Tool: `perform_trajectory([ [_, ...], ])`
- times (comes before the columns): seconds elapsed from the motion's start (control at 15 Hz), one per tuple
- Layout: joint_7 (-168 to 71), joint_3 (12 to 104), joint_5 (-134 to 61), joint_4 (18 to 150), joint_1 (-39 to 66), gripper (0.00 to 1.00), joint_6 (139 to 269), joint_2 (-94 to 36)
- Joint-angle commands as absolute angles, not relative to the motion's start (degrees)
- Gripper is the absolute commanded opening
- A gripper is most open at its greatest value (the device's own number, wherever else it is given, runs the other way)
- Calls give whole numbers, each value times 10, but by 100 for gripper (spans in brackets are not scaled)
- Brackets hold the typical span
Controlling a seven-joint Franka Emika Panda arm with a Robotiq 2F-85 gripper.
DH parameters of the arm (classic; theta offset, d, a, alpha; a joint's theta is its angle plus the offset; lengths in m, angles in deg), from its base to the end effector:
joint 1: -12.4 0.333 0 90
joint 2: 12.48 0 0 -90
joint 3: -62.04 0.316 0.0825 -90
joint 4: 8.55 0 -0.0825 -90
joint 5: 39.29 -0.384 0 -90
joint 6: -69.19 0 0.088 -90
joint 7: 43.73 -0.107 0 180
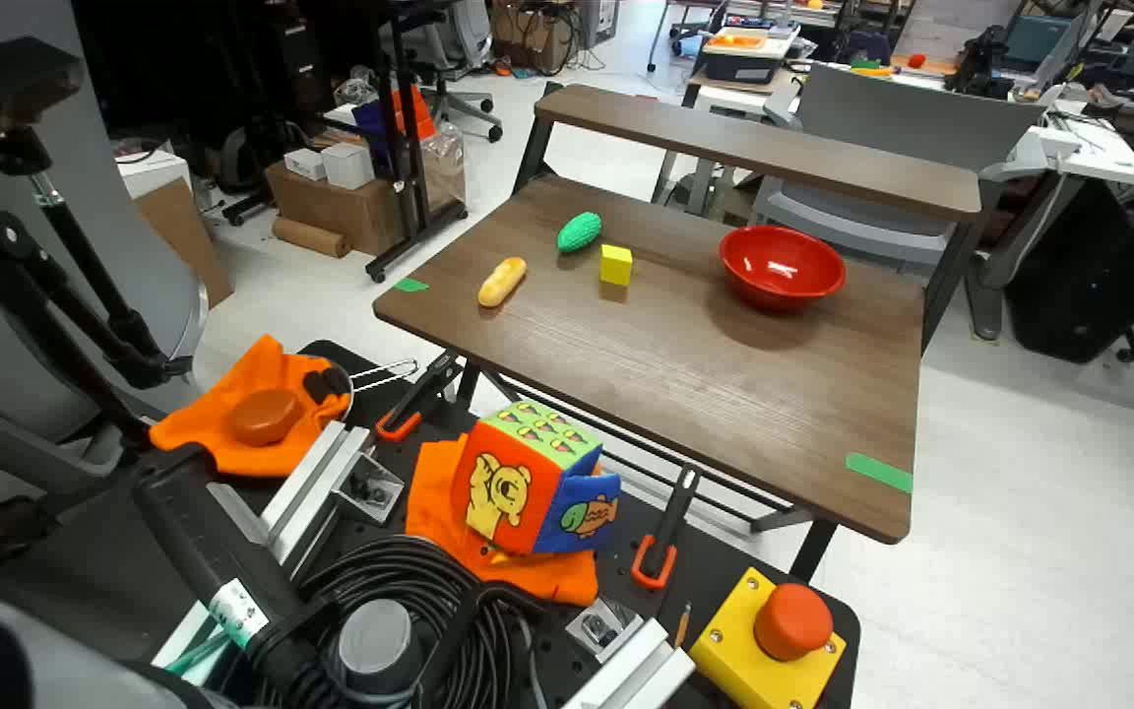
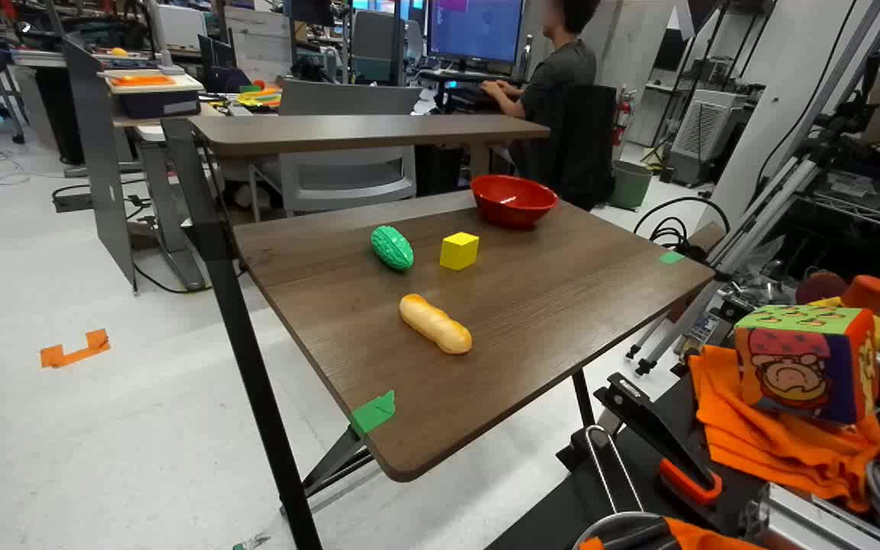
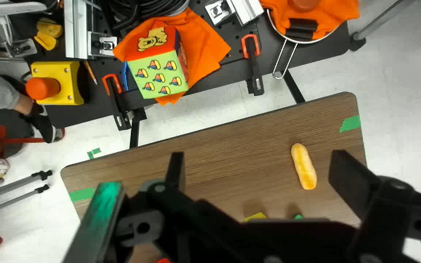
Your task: Put the green object inside the orange bowl
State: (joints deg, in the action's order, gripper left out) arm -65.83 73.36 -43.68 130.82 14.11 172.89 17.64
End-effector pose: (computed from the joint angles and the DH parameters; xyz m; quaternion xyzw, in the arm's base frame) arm 0.3692 0.0967 0.4797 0.9930 -0.1055 -0.0461 0.0271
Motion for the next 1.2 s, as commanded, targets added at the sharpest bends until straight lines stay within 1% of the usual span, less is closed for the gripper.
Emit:
perform_trajectory([
  [0.0, -660, 730, -435, 1307, 145, 100, 1728, 176],
  [0.53, -667, 733, -436, 1298, 145, 100, 1729, 162],
  [0.73, -698, 754, -426, 1232, 140, 100, 1738, 65],
  [0.87, -703, 761, -409, 1189, 142, 100, 1771, 3],
  [1.13, -706, 755, -355, 1080, 152, 100, 1820, -136],
])
